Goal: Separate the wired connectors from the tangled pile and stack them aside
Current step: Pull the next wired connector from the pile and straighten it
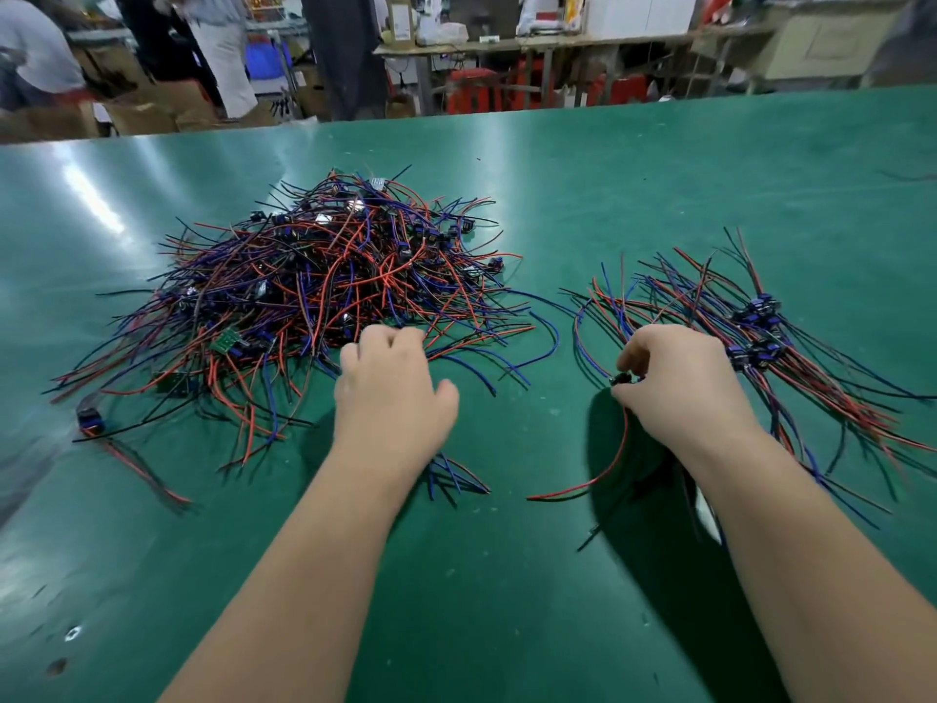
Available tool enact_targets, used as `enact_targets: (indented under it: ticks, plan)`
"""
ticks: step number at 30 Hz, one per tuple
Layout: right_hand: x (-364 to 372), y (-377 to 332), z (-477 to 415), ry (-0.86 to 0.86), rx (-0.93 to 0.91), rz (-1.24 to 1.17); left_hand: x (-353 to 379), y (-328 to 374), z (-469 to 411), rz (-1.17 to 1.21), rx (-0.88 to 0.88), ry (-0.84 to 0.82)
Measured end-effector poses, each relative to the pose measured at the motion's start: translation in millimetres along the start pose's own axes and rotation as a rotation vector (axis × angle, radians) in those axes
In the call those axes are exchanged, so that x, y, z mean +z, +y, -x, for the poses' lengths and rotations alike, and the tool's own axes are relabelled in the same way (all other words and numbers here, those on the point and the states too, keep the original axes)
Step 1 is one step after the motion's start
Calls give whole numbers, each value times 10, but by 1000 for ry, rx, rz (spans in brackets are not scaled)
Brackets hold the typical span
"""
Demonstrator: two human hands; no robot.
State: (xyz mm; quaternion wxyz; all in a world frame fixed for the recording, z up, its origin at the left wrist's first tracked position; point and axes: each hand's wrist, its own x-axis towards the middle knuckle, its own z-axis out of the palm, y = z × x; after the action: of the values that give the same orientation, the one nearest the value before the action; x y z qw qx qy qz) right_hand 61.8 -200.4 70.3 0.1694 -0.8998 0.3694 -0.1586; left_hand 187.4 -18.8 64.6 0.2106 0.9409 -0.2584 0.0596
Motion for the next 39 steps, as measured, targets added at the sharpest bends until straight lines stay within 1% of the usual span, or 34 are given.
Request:
enact_targets:
  ticks: [1, 3, 5, 8, 10, 12, 13, 15, 17, 19, 21, 23, 25, 26, 27, 28, 29, 30, 31, 32, 33, 34, 36, 39]
  plan:
    - [-6, -5, 6, -15, 10, 32, 6, -43, -24, -95, -63, -52]
    - [-28, -18, 16, -38, 35, 95, 3, -123, -67, -173, -121, -106]
    - [-45, -27, 17, -53, 49, 127, -14, -183, -105, -135, -129, -75]
    - [-27, -25, 23, -64, 38, 125, -53, -214, -123, -4, -176, -49]
    - [-17, -22, 25, -18, 2, 59, -73, -227, -124, 32, -207, -71]
    - [-25, -54, 38, 61, -86, -50, -82, -241, -130, 51, -193, -77]
    - [-30, -82, 50, 79, -127, -114, -89, -232, -128, 67, -181, -61]
    - [-42, -142, 80, 27, -166, -172, -105, -197, -118, 103, -173, 2]
    - [-25, -153, 96, -102, -152, -122, -107, -178, -116, 130, -162, 60]
    - [-17, -123, 97, -197, -85, -26, -105, -178, -121, 93, -159, 78]
    - [-19, -66, 72, -176, -16, 13, -105, -186, -129, -4, -155, 109]
    - [-40, -25, 48, -117, 15, 18, -123, -173, -127, -25, -131, 200]
    - [-47, -15, 39, -75, -5, -1, -164, -125, -109, 130, -88, 297]
    - [-49, -22, 34, -59, -32, -29, -180, -88, -102, 273, -78, 313]
    - [-50, -46, 39, -56, -63, -87, -194, -47, -102, 458, -78, 293]
    - [-47, -90, 53, -78, -93, -196, -211, 3, -98, 679, -90, 227]
    - [-41, -148, 76, -130, -106, -368, -229, 71, -81, 911, -117, 122]
    - [-31, -208, 104, -206, -98, -604, -232, 140, -54, 1105, -153, -7]
    - [-24, -268, 130, -274, -66, -862, -227, 203, -17, 1227, -181, -127]
    - [-21, -315, 144, -314, -31, -1091, -207, 252, 17, 1268, -190, -212]
    - [-23, -345, 152, -323, -12, -1258, -186, 299, 55, 1278, -184, -268]
    - [-31, -365, 154, -306, -6, -1360, -163, 335, 90, 1279, -168, -307]
    - [-65, -364, 147, -259, -9, -1438, -124, 389, 145, 1280, -132, -370]
    - [-106, -332, 142, -245, 2, -1420, -110, 418, 190, 1226, -95, -475]
